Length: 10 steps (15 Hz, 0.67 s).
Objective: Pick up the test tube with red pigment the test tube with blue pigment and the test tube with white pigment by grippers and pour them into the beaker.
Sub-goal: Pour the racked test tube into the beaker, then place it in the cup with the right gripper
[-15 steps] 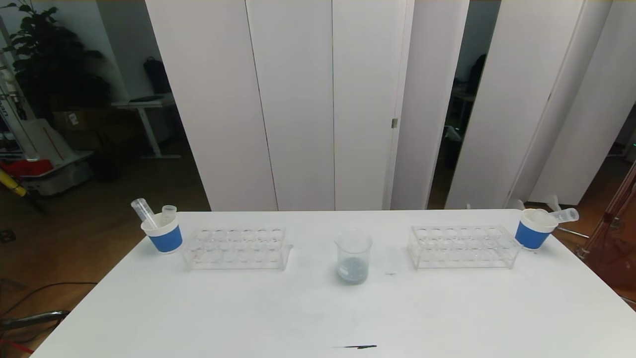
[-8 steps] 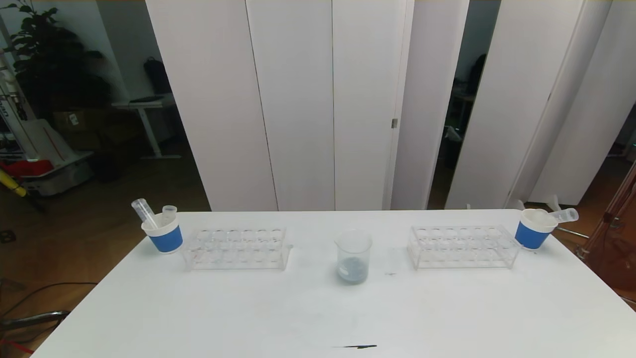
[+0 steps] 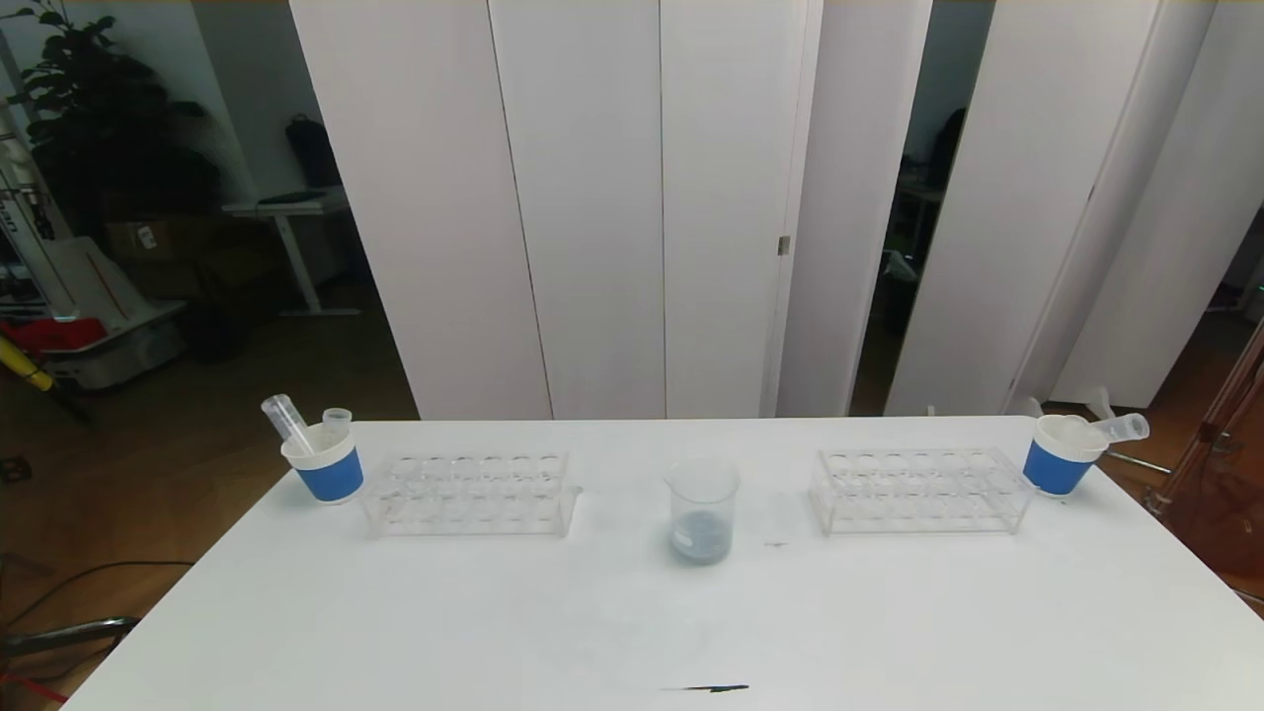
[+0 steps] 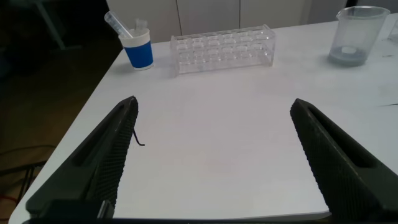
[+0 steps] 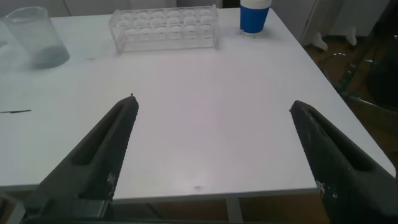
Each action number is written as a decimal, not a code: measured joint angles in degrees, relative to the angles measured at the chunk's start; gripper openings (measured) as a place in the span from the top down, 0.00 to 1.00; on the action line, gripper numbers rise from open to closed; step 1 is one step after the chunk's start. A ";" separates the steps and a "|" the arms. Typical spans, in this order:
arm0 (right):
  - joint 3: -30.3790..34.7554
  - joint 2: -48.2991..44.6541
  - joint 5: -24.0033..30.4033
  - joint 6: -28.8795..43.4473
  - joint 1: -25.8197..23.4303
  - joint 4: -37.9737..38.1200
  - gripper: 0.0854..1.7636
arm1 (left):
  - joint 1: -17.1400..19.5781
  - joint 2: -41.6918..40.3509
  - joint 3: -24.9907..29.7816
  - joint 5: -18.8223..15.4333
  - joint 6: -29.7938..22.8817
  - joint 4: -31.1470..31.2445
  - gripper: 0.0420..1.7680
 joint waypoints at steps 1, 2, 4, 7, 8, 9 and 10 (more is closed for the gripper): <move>1.16 -0.94 0.24 0.07 -0.04 -0.01 0.01 | 0.00 0.00 0.00 0.00 0.00 0.00 0.01; 1.82 -1.57 0.46 0.07 -0.06 -0.17 0.01 | 0.00 0.00 0.00 0.00 0.00 0.00 0.01; 2.78 -2.26 0.30 -0.12 -0.06 -4.75 0.01 | 0.00 0.00 0.00 0.00 0.00 0.00 0.01; 7.22 -2.50 2.62 -1.22 -0.06 -15.71 0.01 | 0.00 0.00 0.00 0.02 0.00 -0.02 0.01; 7.98 -2.52 2.72 -1.49 -0.06 -15.51 0.01 | 0.00 0.00 0.00 0.00 0.00 0.00 0.01; 8.34 -2.52 2.76 -1.55 -0.06 -15.52 0.01 | 0.00 0.00 0.00 0.00 0.00 0.00 0.01; 8.53 -2.55 2.76 -1.60 -0.06 -15.46 0.01 | 0.00 0.00 0.00 0.02 0.00 0.00 0.01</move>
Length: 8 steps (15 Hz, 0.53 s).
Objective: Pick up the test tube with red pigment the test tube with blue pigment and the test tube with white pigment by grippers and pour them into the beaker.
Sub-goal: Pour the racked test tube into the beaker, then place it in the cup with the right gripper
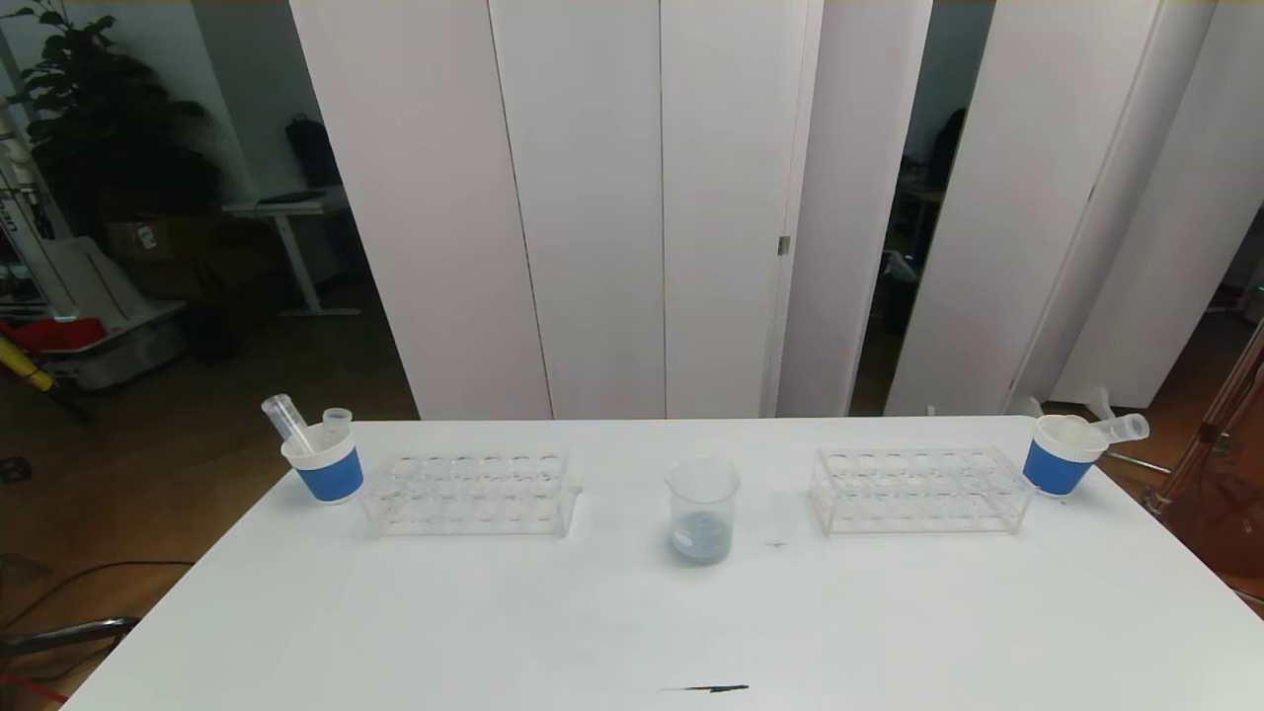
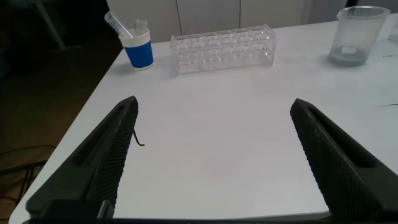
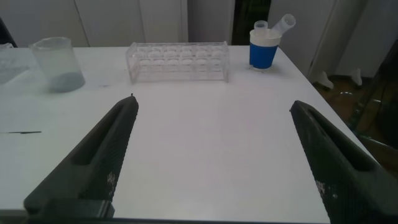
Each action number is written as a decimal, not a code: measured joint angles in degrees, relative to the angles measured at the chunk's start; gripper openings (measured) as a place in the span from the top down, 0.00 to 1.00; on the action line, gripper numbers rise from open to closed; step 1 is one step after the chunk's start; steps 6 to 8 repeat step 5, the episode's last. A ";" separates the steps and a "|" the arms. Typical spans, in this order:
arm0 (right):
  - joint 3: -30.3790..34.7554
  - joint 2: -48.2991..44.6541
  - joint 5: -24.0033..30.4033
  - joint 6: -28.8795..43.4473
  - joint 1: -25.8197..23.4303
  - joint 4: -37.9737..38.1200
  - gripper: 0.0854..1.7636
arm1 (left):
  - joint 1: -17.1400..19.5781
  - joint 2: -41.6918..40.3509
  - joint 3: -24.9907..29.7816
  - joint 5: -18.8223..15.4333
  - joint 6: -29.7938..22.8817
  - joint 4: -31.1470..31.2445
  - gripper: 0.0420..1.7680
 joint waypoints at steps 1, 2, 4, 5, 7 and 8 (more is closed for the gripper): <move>0.12 0.00 0.11 -0.04 0.00 0.22 0.01 | 0.00 0.00 0.00 0.00 0.00 0.00 0.01; 0.15 0.00 0.13 0.02 0.00 0.17 0.01 | 0.00 0.00 0.00 -0.02 0.00 0.00 0.01; 0.22 0.00 0.16 0.02 0.00 0.17 0.01 | 0.00 0.00 0.00 -0.02 0.00 0.00 0.01; 0.22 0.00 0.16 0.02 0.00 0.17 0.01 | 0.00 0.00 0.00 -0.02 0.00 0.00 0.01; 0.22 0.00 0.16 0.02 0.00 0.17 0.01 | 0.00 0.00 0.00 -0.02 0.00 0.00 0.01; 0.22 0.00 0.16 0.02 0.00 0.17 0.01 | 0.00 0.00 0.00 -0.02 0.00 0.00 0.01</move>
